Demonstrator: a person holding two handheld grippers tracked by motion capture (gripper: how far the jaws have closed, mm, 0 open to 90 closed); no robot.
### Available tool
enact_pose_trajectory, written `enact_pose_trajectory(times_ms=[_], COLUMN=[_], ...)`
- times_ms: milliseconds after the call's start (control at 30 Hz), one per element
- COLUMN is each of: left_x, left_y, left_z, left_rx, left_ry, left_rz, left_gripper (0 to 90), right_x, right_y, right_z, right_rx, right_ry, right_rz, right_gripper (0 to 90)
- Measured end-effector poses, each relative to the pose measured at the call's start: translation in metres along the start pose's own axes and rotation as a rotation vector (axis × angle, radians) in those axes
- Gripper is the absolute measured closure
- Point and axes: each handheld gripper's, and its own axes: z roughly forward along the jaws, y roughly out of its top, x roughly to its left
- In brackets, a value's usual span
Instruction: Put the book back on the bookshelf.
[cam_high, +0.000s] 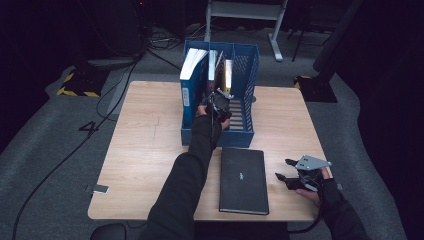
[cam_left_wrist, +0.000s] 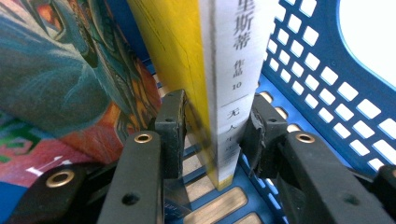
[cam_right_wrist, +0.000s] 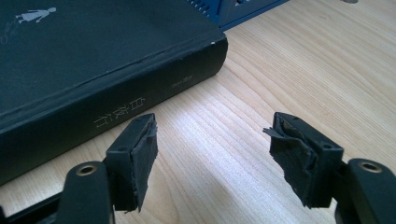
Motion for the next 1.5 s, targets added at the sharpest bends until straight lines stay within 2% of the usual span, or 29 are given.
enact_pose_trajectory(times_ms=[67,133,367,433,533,567,667,733,767,800,867,900,967,1167,1333,1500], left_x=[0.000,-0.001,0.004,0.004,0.006,0.006,0.010,0.012,0.014,0.015,0.016,0.018,0.018,0.019,0.015,0.011], left_y=[-0.003,-0.005,-0.010,-0.012,-0.020,-0.020,-0.032,-0.035,-0.041,-0.043,-0.047,-0.056,-0.060,-0.091,-0.119,-0.150], left_z=[-0.002,-0.008,-0.038,-0.048,-0.062,-0.062,-0.075,-0.077,-0.082,-0.084,-0.087,-0.093,-0.096,-0.108,-0.109,-0.108], left_rx=[-0.004,-0.005,-0.069,-0.077,-0.080,-0.080,-0.071,-0.070,-0.062,-0.056,-0.048,-0.046,-0.053,-0.051,-0.020,0.018], left_ry=[-0.016,-0.015,-0.068,-0.077,-0.105,-0.105,-0.133,-0.140,-0.137,-0.140,-0.151,-0.162,-0.171,-0.222,-0.243,-0.313], left_rz=[0.004,0.025,0.056,0.087,0.121,0.121,0.171,0.180,0.211,0.222,0.230,0.252,0.256,0.296,0.354,0.383], left_gripper=[56.3,48.1,44.2,43.1,41.8,41.2,39.9,39.6,38.6,38.4,36.5,36.5,36.4,34.7,33.9,33.2], right_x=[0.000,-0.001,0.000,0.000,0.000,0.000,0.000,0.000,0.001,0.001,0.002,0.003,0.004,0.006,0.009,0.014], right_y=[0.000,0.000,0.001,0.001,0.001,0.001,0.001,0.001,0.001,0.002,0.002,0.002,0.002,0.002,0.003,0.001], right_z=[0.000,-0.001,-0.001,-0.001,-0.002,-0.002,-0.001,-0.001,-0.001,-0.001,-0.001,-0.001,-0.001,0.000,0.000,0.000], right_rx=[-0.001,-0.004,-0.004,-0.005,-0.007,-0.006,-0.002,-0.001,0.002,0.004,0.006,0.008,0.011,0.021,0.022,0.037], right_ry=[0.000,-0.002,0.001,-0.001,0.004,0.004,-0.001,0.001,0.005,0.009,0.012,0.013,0.015,0.030,0.041,0.059], right_rz=[0.004,0.003,0.007,0.006,0.012,0.013,0.014,0.013,0.011,0.010,0.006,0.007,0.004,-0.007,-0.007,-0.012], right_gripper=[32.9,32.9,32.9,32.9,33.0,33.0,33.1,33.1,33.1,33.2,33.2,33.1,33.1,33.1,33.0,32.6])
